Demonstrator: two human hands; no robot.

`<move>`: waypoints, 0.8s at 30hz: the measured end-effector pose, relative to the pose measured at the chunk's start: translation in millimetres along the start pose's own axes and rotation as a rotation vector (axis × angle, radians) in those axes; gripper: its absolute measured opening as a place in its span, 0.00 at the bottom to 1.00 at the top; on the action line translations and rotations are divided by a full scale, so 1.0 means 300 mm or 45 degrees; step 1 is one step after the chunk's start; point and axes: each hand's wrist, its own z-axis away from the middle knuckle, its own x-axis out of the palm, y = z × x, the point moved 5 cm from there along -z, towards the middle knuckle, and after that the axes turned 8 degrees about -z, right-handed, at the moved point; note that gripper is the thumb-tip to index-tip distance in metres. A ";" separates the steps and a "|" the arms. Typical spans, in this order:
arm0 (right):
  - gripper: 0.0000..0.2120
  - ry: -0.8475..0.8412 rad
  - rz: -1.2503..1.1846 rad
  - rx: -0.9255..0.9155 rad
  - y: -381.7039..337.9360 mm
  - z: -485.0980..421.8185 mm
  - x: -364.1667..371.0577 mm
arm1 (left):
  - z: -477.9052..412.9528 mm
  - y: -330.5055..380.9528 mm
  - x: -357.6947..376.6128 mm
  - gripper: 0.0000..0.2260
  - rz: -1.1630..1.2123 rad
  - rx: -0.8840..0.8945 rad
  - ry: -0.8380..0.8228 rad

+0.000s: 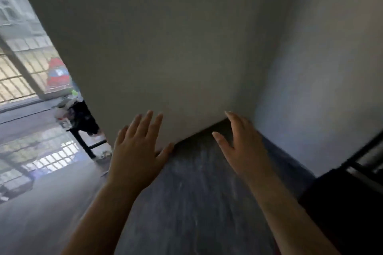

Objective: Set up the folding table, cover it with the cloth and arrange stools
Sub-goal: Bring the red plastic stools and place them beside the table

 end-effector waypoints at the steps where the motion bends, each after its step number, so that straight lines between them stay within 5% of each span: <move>1: 0.35 0.000 0.033 0.078 0.091 0.034 -0.050 | -0.028 0.091 0.027 0.34 0.020 0.052 -0.016; 11: 0.32 0.221 0.322 0.764 0.622 0.555 -0.521 | -0.038 0.922 0.247 0.35 0.201 0.712 -0.193; 20: 0.31 0.505 0.511 1.325 0.576 1.102 -0.629 | 0.224 1.313 0.377 0.36 0.324 1.307 -0.347; 24: 0.31 0.470 0.518 1.546 0.568 1.319 -0.564 | 0.374 1.376 0.487 0.35 0.365 1.442 -0.453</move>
